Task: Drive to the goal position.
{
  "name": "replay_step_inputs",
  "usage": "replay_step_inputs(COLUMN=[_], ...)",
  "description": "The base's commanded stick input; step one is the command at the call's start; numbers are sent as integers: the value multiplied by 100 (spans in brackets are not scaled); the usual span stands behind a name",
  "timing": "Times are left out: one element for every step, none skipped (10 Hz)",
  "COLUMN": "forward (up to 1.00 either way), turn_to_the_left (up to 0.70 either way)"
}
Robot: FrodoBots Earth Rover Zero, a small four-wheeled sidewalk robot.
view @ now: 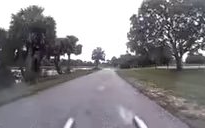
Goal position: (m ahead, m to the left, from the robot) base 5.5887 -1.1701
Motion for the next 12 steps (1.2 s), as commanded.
replay_step_inputs(forward=[85, 85, 85, 85, 85, 85, 85, 85, 85, 85, 85, 85], turn_to_the_left=[0, 0, 0, 0, 0, 0, 0, 0, -11, -34, -34, -10])
